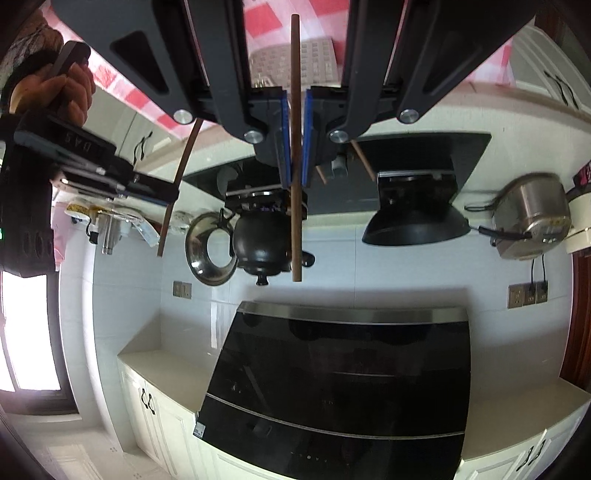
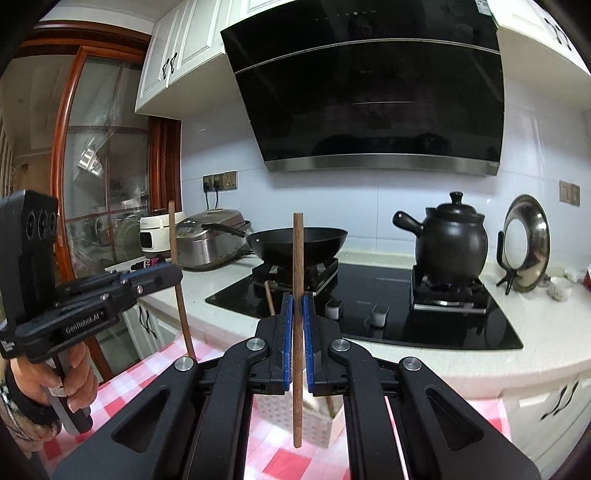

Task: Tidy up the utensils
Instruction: 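Lower both chopsticks into the caddy and open both grippers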

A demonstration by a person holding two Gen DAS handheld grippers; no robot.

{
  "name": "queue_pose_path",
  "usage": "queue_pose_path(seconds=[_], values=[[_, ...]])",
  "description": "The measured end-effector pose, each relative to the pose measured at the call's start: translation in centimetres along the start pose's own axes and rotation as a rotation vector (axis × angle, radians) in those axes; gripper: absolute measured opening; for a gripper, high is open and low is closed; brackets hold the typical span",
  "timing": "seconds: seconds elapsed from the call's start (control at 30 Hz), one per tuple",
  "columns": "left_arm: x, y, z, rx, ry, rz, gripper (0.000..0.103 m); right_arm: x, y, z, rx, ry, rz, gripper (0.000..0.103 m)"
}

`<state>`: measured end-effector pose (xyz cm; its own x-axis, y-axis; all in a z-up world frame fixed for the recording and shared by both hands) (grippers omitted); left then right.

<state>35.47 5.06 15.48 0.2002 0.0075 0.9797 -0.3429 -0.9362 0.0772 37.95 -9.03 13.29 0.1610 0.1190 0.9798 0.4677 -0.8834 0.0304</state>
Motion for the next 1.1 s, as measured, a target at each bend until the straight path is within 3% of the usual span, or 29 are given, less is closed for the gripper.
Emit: queue_pose_path(seconds=[0.4,0.73,1.1], values=[[4.6,-3.0,5.9,0.049,0.015,-0.005,0.006,1.8,1.4,5.4,-0.029,-0.006,-0.015,0.006],[4.3,-6.0,9.4,0.097,0.061,-0.070,0.006,-0.8,2.7,10.6,-0.033,-0.068,0.004,0.006],[4.2,-6.8,10.0,0.106,0.075,-0.066,0.006,-1.6,2.7,12.1,-0.028,-0.080,0.012,0.006]])
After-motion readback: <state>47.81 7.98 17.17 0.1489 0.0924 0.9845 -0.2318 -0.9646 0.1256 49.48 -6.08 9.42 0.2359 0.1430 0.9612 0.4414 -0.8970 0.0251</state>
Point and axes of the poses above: each gripper's, at about its wrist camera, not at the fingertips, and z roughly the way its jaws point, y to its right, x to its top, the point moved 7 cm from there along z, roughly the way its jaws point, and after that the axes turned 13 degrees about -x, right-handed, at the moved point
